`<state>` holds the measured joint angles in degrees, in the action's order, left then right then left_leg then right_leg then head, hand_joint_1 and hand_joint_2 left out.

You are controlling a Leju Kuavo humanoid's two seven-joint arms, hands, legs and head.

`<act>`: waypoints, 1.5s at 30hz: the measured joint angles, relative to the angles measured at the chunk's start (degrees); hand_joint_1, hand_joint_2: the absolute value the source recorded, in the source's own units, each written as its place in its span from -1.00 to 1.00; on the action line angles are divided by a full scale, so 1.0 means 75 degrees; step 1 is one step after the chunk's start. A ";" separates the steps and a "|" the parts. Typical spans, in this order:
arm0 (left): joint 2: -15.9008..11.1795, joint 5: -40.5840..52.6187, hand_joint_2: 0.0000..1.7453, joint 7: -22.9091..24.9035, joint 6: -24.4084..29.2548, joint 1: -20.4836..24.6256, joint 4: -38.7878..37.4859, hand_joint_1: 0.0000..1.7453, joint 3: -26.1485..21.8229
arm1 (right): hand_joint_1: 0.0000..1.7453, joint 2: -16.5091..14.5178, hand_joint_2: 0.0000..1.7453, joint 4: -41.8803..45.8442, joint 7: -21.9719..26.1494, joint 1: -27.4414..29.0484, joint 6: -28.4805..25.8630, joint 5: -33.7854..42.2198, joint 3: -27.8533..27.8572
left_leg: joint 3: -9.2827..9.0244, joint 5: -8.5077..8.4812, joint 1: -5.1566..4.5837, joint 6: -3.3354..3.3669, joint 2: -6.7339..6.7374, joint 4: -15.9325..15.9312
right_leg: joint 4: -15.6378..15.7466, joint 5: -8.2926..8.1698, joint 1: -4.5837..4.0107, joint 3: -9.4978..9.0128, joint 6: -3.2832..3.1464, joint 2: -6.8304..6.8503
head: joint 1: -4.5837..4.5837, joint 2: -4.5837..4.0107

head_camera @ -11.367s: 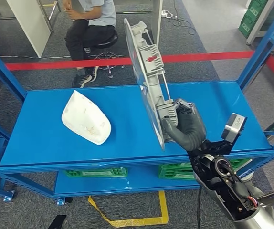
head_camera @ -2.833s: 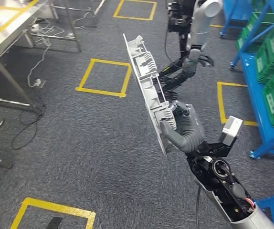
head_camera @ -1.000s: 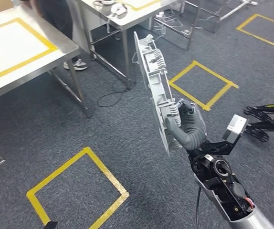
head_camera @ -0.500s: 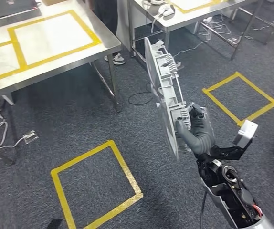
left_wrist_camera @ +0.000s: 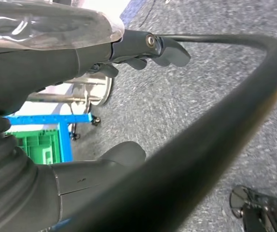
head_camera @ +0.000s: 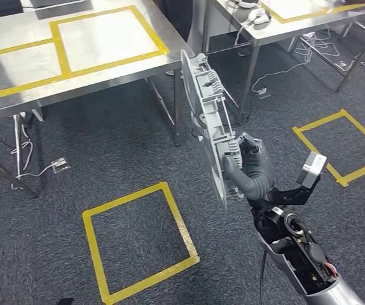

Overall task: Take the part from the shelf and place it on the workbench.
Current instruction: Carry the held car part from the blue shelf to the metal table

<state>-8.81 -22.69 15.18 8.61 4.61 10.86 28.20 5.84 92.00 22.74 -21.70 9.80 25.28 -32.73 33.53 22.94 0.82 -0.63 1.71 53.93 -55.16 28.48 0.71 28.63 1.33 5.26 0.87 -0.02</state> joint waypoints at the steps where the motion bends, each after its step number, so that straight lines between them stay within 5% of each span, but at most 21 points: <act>1: -0.0005 0.0002 1.00 0.0054 0.0001 0.0004 0.0000 -1.00 0.0001 | 1.00 0.0001 1.00 -0.0007 0.0011 0.0002 -0.0010 0.0007 0.0009 | -0.0012 -0.0009 0.0019 0.0048 -0.0073 -0.0014 | -0.0308 0.0205 0.0022 0.0125 0.0026 -0.0201 | -0.0036 0.0000; 4: -0.0013 0.0060 1.00 0.0184 0.0009 0.0019 0.0000 -1.00 0.0020 | 1.00 0.0026 1.00 -0.0045 0.0041 0.0058 -0.0073 0.0024 0.0043 | -0.0024 -0.0008 0.0002 0.0124 -0.0328 -0.0017 | -0.1963 0.0966 0.0037 0.0862 0.0049 -0.0646 | -0.0179 0.0000; 6: -0.0009 0.0155 1.00 0.0214 0.0018 0.0015 0.0000 -1.00 0.0052 | 1.00 0.0051 1.00 -0.0080 0.0032 0.0154 -0.0156 0.0039 0.0063 | -0.0044 -0.0004 -0.0017 0.0133 -0.0551 -0.0010 | -0.2304 0.0913 0.0034 0.1054 0.0031 -0.0682 | -0.0225 0.0000; 8: 0.0013 0.0271 1.00 0.0196 0.0013 0.0010 0.0000 -1.00 0.0101 | 1.00 0.0067 1.00 -0.0104 -0.0001 0.0251 -0.0260 0.0003 0.0075 | -0.0079 0.0004 -0.0019 0.0127 -0.0780 -0.0004 | -0.1436 0.0310 0.0035 0.0713 -0.0024 -0.0800 | -0.0275 0.0000; 10: 0.0059 0.0345 1.00 0.0080 0.0012 0.0013 0.0001 -1.00 0.0165 | 1.00 0.0090 1.00 -0.0111 -0.0036 0.0315 -0.0344 -0.0065 0.0092 | -0.0058 0.0000 -0.0020 0.0091 -0.0974 0.0018 | -0.0413 -0.0167 0.0055 0.0305 -0.0080 -0.1201 | -0.0319 0.0000; 12: 0.0100 0.0344 1.00 -0.0154 0.0050 0.0007 0.0003 -1.00 0.0221 | 1.00 0.0110 1.00 -0.0110 -0.0090 0.0352 -0.0391 -0.0091 0.0104 | 0.0045 -0.0047 0.0010 0.0000 -0.1148 0.0031 | -0.0035 -0.0234 0.0054 0.0156 -0.0106 -0.1419 | -0.0336 0.0000; 14: 0.0125 0.0295 1.00 -0.0394 0.0087 -0.0033 0.0003 -1.00 0.0250 | 1.00 0.0116 1.00 -0.0109 -0.0184 0.0360 -0.0409 -0.0079 0.0106 | 0.0120 -0.0092 0.0030 -0.0111 -0.1280 0.0025 | 0.0060 -0.0248 0.0061 0.0105 -0.0144 -0.1236 | -0.0348 0.0001; 16: 0.0156 0.0239 1.00 -0.0529 0.0087 -0.0032 0.0003 -1.00 0.0256 | 1.00 0.0119 1.00 -0.0102 -0.0262 0.0346 -0.0409 -0.0116 0.0104 | 0.0278 0.0101 -0.0010 -0.0187 -0.0985 0.0334 | 0.0153 -0.0303 0.0095 0.0052 -0.0220 -0.1027 | -0.0284 0.0001; 18: 0.0179 0.0186 1.00 -0.0567 0.0071 0.0016 0.0003 -1.00 0.0259 | 1.00 0.0119 1.00 -0.0090 -0.0286 0.0322 -0.0413 -0.0208 0.0104 | 0.0742 0.0582 -0.0019 -0.0242 -0.0488 0.1285 | 0.0190 -0.0320 0.0081 0.0033 -0.0276 -0.0806 | -0.0150 0.0000; 20: 0.0196 0.0155 1.00 -0.0570 0.0047 0.0030 0.0003 -1.00 0.0262 | 1.00 0.0119 1.00 -0.0087 -0.0297 0.0308 -0.0420 -0.0260 0.0106 | 0.1199 0.0910 0.0018 -0.0289 -0.0303 0.2208 | 0.0187 -0.0307 0.0047 0.0039 -0.0296 -0.0571 | -0.0058 0.0000; 21: 0.0206 0.0149 1.00 -0.0570 0.0038 0.0023 0.0003 -1.00 0.0264 | 1.00 0.0119 1.00 -0.0087 -0.0305 0.0305 -0.0423 -0.0267 0.0106 | 0.1235 0.0877 0.0031 -0.0301 -0.0280 0.2289 | 0.0186 -0.0300 0.0037 0.0039 -0.0296 -0.0466 | -0.0034 0.0000; 23: 0.0219 0.0131 1.00 -0.0555 0.0030 0.0012 0.0003 -1.00 0.0268 | 1.00 0.0119 1.00 -0.0085 -0.0320 0.0302 -0.0425 -0.0274 0.0104 | 0.0793 0.0449 0.0036 -0.0294 -0.0180 0.1501 | 0.0183 -0.0278 0.0032 0.0022 -0.0271 -0.0279 | 0.0024 0.0000; 26: 0.0231 -0.0027 1.00 -0.0470 0.0036 0.0041 0.0003 -1.00 0.0269 | 1.00 0.0119 1.00 -0.0058 -0.0358 0.0263 -0.0388 -0.0264 0.0104 | 0.0019 0.0000 -0.0043 -0.0156 0.0154 0.0063 | 0.0175 -0.0215 -0.0020 -0.0023 -0.0171 -0.0056 | 0.0099 0.0000; 29: 0.0247 -0.0251 1.00 -0.0430 0.0071 0.0020 0.0003 -1.00 0.0267 | 1.00 0.0120 1.00 -0.0050 -0.0387 0.0178 -0.0311 -0.0199 0.0099 | -0.0014 -0.0006 -0.0077 -0.0007 0.0013 -0.0031 | 0.0176 -0.0151 -0.0044 -0.0079 -0.0064 0.0092 | 0.0059 0.0000; 31: 0.0255 -0.0351 1.00 -0.0389 0.0087 -0.0001 0.0003 -1.00 0.0267 | 1.00 0.0122 1.00 -0.0053 -0.0362 0.0140 -0.0282 -0.0142 0.0111 | -0.0045 -0.0018 -0.0043 0.0087 -0.0120 -0.0061 | -0.0107 0.0086 -0.0013 0.0012 0.0002 -0.0126 | 0.0014 0.0000; 34: 0.0257 -0.0420 1.00 -0.0291 0.0117 0.0009 0.0003 -1.00 0.0265 | 1.00 0.0152 1.00 -0.0056 -0.0210 0.0146 -0.0277 -0.0137 0.0153 | -0.0068 -0.0017 -0.0029 0.0179 -0.0292 -0.0072 | -0.1665 0.0840 0.0005 0.0700 0.0034 -0.0614 | -0.0127 0.0000; 36: 0.0251 -0.0457 1.00 -0.0254 0.0136 0.0005 0.0003 -1.00 0.0264 | 1.00 0.0182 1.00 -0.0056 -0.0105 0.0177 -0.0305 -0.0224 0.0187 | -0.0088 -0.0007 -0.0043 0.0195 -0.0409 -0.0067 | -0.2343 0.0951 0.0002 0.1063 0.0039 -0.0676 | -0.0200 0.0000; 37: 0.0245 -0.0479 1.00 -0.0252 0.0137 -0.0001 0.0003 -1.00 0.0264 | 1.00 0.0191 1.00 -0.0055 -0.0079 0.0194 -0.0331 -0.0285 0.0206 | -0.0112 0.0001 -0.0045 0.0193 -0.0475 -0.0064 | -0.2206 0.0758 0.0004 0.1039 0.0033 -0.0679 | -0.0227 0.0000; 40: 0.0227 -0.0519 1.00 -0.0308 0.0105 -0.0010 0.0003 -1.00 0.0264 | 1.00 0.0203 1.00 -0.0036 -0.0038 0.0247 -0.0436 -0.0379 0.0306 | -0.0176 0.0049 -0.0055 0.0144 -0.0617 -0.0028 | -0.0632 -0.0157 0.0010 0.0439 -0.0019 -0.0739 | -0.0322 0.0000; 42: 0.0203 -0.0519 1.00 -0.0365 0.0080 -0.0013 0.0003 -1.00 0.0264 | 1.00 0.0212 1.00 -0.0001 -0.0009 0.0296 -0.0491 -0.0381 0.0389 | -0.0131 0.0074 -0.0082 0.0093 -0.0668 0.0030 | -0.0043 -0.0305 0.0012 0.0186 -0.0057 -0.0799 | -0.0362 0.0000; 45: 0.0153 -0.0516 1.00 -0.0480 0.0053 -0.0038 0.0003 -1.00 0.0264 | 1.00 0.0223 1.00 0.0062 0.0010 0.0460 -0.0538 -0.0382 0.0523 | -0.0070 0.0070 -0.0085 0.0118 -0.0673 0.0061 | 0.0047 -0.0271 -0.0003 0.0147 -0.0070 -0.0825 | -0.0276 0.0001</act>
<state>-7.66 -26.56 11.58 9.01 4.32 10.88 30.18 7.51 92.47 22.81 -18.25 5.77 22.41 -28.80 33.00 23.46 0.19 0.25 -3.33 54.39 -54.80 26.45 0.68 29.73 0.81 -0.93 -1.19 -0.02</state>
